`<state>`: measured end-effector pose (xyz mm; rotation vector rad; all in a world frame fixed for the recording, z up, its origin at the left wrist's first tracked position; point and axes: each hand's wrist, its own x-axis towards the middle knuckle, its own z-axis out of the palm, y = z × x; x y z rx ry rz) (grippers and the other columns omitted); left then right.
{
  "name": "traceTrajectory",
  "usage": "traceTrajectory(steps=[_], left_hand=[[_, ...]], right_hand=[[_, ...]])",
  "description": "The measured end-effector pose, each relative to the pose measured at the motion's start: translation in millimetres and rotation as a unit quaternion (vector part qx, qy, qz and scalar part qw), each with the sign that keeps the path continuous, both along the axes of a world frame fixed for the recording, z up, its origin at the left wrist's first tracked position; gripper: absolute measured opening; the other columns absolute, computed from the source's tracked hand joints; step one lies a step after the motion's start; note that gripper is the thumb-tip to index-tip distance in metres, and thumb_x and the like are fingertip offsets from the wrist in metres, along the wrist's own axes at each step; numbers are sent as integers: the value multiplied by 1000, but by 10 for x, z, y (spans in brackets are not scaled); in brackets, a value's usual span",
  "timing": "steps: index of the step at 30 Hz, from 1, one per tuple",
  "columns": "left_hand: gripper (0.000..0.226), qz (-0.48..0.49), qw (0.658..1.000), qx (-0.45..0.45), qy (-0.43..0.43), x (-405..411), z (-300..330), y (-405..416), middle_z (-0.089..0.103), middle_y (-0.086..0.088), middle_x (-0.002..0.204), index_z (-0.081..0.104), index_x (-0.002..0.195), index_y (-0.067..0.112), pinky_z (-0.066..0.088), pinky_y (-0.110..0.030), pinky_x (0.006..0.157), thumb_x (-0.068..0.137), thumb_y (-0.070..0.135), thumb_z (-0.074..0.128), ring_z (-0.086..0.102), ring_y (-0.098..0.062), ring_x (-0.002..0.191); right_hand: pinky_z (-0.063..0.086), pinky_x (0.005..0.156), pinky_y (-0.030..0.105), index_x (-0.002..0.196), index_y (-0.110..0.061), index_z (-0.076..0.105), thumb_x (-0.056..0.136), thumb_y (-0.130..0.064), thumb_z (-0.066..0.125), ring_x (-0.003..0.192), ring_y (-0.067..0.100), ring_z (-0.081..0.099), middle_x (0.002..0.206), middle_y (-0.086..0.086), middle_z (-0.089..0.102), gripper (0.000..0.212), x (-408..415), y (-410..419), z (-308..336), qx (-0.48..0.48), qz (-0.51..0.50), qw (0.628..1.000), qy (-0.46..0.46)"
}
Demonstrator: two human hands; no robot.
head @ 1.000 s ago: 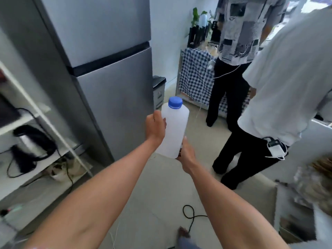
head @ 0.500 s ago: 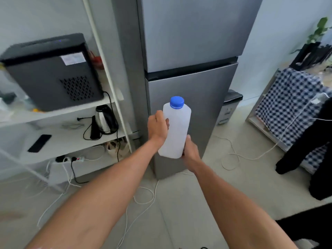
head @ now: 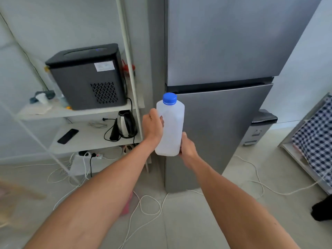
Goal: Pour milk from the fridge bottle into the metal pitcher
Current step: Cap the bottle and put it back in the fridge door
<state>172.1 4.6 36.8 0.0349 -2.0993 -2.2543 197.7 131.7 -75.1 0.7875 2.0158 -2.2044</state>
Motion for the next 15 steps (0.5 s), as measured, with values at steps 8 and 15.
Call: traceTrajectory(steps=[8, 15], left_hand=[[42, 8, 1000, 28, -4, -228, -13, -79, 25, 3, 56, 23, 52, 29, 14, -37, 59, 90, 15, 34, 19, -15, 53], [42, 6, 999, 33, -14, -391, -123, -184, 25, 3, 57, 23, 53, 29, 14, -42, 62, 91, 16, 35, 20, -16, 55]], right_hand=[[42, 87, 38, 107, -11, 58, 109, -48, 32, 95, 22, 54, 105, 3, 59, 45, -583, 237, 793, 223, -25, 969, 107], [35, 79, 32, 75, -11, 53, 112, -46, 31, 88, 28, 47, 94, 9, 55, 55, -1335, 379, 1447, 364, 10, 926, 99]])
